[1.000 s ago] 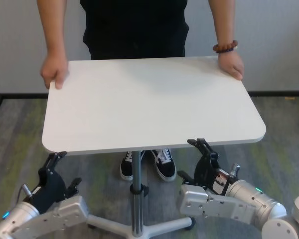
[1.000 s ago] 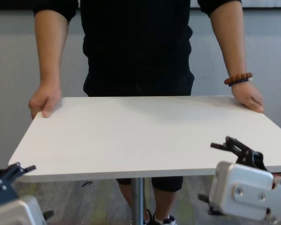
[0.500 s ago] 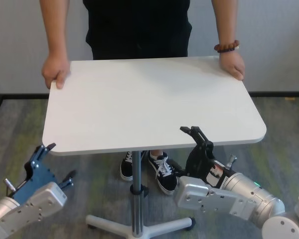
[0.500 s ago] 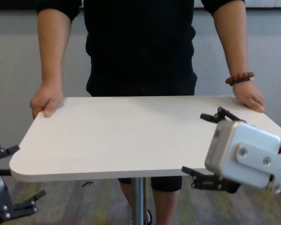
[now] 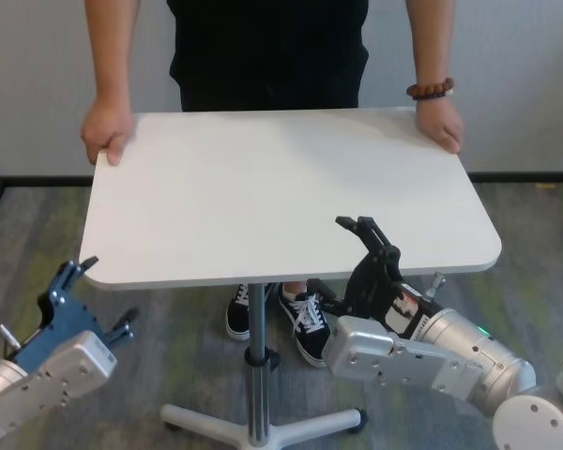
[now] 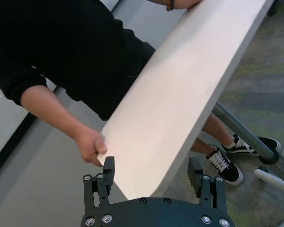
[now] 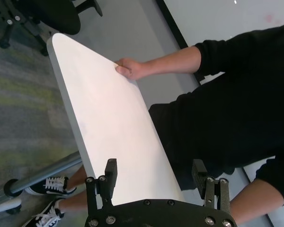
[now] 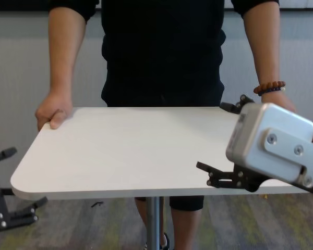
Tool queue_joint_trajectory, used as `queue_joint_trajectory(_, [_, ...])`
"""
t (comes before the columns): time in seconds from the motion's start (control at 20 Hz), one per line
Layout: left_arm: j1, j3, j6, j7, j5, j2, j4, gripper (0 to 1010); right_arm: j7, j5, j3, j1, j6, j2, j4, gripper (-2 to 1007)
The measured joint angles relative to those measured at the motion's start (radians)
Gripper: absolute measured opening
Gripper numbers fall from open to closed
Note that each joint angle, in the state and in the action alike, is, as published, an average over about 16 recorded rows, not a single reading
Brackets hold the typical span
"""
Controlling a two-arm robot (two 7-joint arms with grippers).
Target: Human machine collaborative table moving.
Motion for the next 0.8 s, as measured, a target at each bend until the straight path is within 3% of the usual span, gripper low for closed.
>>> queue_joint_trajectory(0.3, [-0.005,-0.021,-0.001,-0.021,-0.008,-0.005,-0.036,1000,-0.007,0.005,0.017,0.008,-0.001,-0.003,-0.011,1001])
queue_joint_trajectory(0.55, [-0.019,-0.036,0.002,-0.046,-0.018,-0.012,-0.07,1000,-0.023,0.02,0.044,0.005,-0.002,-0.005,-0.023,1001])
queue_joint_trajectory(0.8, [-0.04,-0.051,0.015,-0.098,-0.067,-0.023,-0.101,1000,-0.046,0.069,0.08,-0.009,-0.028,-0.022,-0.02,1001])
